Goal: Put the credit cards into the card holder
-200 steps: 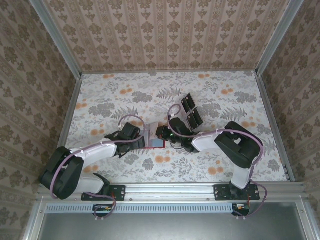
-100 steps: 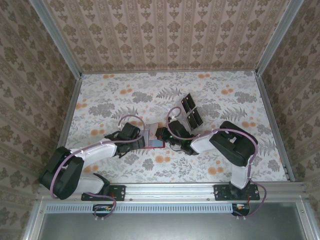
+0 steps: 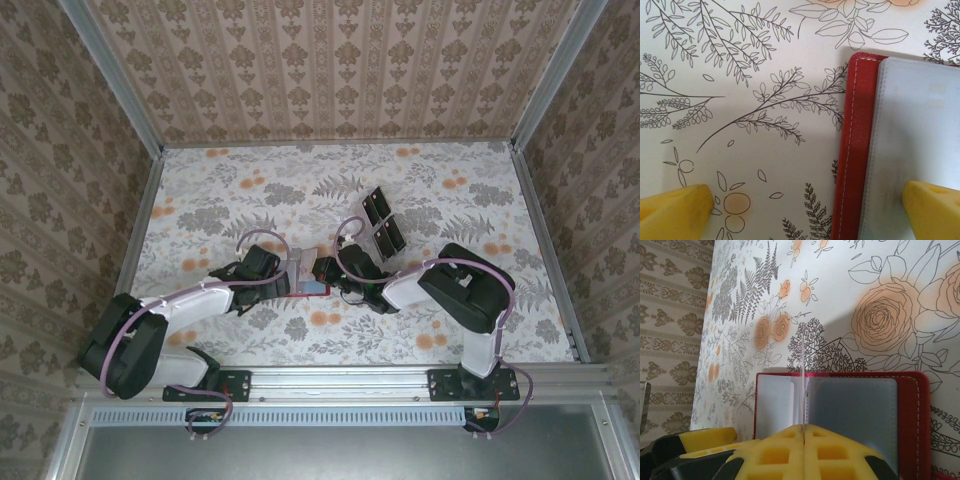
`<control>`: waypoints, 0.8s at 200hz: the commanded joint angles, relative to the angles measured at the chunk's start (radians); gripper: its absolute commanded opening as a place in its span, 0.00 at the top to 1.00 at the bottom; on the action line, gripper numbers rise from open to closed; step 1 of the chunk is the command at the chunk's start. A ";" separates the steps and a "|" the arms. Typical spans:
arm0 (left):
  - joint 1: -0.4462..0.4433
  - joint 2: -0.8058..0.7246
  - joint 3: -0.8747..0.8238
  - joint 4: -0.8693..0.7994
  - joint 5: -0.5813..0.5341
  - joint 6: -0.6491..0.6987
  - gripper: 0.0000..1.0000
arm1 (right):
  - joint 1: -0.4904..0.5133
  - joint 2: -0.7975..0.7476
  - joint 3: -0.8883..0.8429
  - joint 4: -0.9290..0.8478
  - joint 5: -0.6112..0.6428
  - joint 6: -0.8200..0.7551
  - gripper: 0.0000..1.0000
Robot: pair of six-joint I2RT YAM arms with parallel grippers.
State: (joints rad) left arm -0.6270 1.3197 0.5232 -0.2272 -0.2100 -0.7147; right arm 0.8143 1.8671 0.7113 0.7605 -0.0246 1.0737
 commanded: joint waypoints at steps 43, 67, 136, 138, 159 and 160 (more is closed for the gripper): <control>0.016 0.013 -0.047 -0.066 0.015 -0.009 0.00 | 0.014 -0.018 0.005 0.036 0.025 0.009 1.00; 0.016 0.013 -0.048 -0.063 0.015 -0.008 0.00 | 0.014 -0.020 0.008 0.038 0.026 0.011 1.00; 0.016 0.015 -0.051 -0.061 0.017 -0.008 0.00 | 0.024 -0.051 -0.001 0.060 0.031 0.016 1.00; 0.016 0.014 -0.050 -0.061 0.017 -0.008 0.00 | 0.025 -0.053 -0.002 0.060 0.031 0.016 1.00; 0.018 0.015 -0.051 -0.059 0.017 -0.007 0.00 | 0.030 -0.082 -0.008 0.048 0.040 0.005 1.00; 0.018 0.015 -0.051 -0.060 0.018 -0.007 0.00 | 0.031 -0.083 -0.008 0.047 0.040 0.005 1.00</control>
State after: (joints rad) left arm -0.6258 1.3178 0.5175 -0.2192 -0.2100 -0.7143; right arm 0.8314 1.8488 0.7113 0.7685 -0.0154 1.0779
